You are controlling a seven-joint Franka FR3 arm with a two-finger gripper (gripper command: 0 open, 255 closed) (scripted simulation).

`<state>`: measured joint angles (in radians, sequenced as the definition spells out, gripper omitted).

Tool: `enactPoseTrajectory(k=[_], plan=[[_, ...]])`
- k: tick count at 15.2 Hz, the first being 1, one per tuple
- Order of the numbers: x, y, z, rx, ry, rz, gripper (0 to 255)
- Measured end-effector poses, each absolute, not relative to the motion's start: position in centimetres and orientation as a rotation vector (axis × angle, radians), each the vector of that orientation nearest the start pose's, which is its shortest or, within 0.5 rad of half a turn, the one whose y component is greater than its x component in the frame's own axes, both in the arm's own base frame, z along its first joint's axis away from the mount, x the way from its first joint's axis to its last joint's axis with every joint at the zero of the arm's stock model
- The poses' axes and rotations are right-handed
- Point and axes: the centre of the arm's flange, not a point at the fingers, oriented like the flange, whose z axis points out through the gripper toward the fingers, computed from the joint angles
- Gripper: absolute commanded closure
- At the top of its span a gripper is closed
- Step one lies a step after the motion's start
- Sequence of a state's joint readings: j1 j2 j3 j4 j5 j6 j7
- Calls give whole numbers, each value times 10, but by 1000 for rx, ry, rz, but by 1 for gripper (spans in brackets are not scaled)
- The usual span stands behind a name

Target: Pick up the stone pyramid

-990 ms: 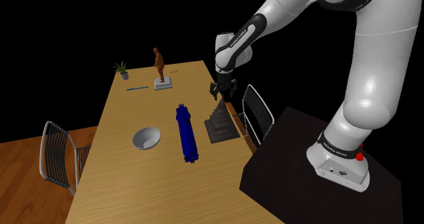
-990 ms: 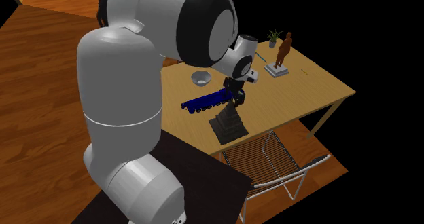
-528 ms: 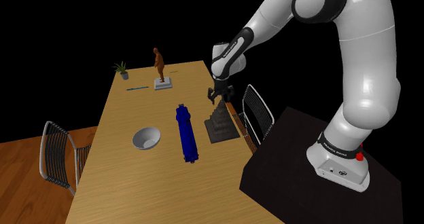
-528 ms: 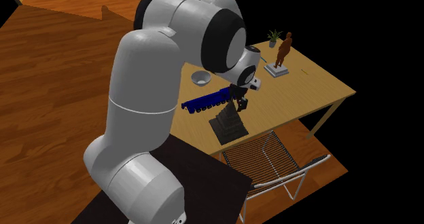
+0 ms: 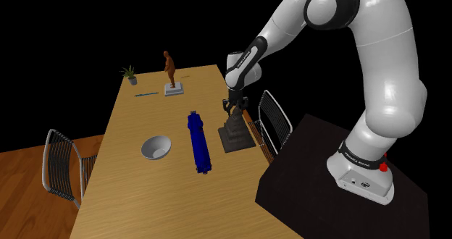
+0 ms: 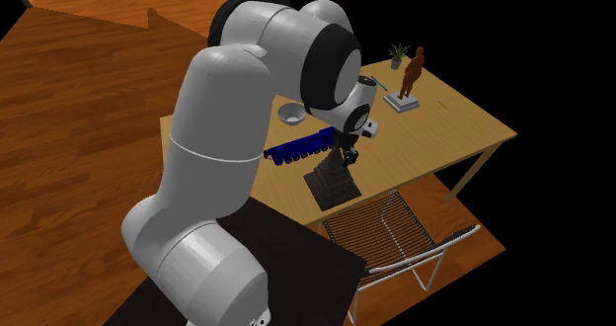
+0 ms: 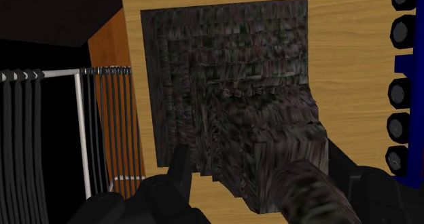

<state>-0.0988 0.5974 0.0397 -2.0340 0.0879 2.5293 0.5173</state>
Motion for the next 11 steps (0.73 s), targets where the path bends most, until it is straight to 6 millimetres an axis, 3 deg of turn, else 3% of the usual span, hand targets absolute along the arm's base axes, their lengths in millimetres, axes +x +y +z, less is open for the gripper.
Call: enactPoseTrajectory(k=[8, 11], plan=[[581, -35, 138, -2927, 998, 178, 255], [581, -34, 147, -2927, 996, 184, 255]])
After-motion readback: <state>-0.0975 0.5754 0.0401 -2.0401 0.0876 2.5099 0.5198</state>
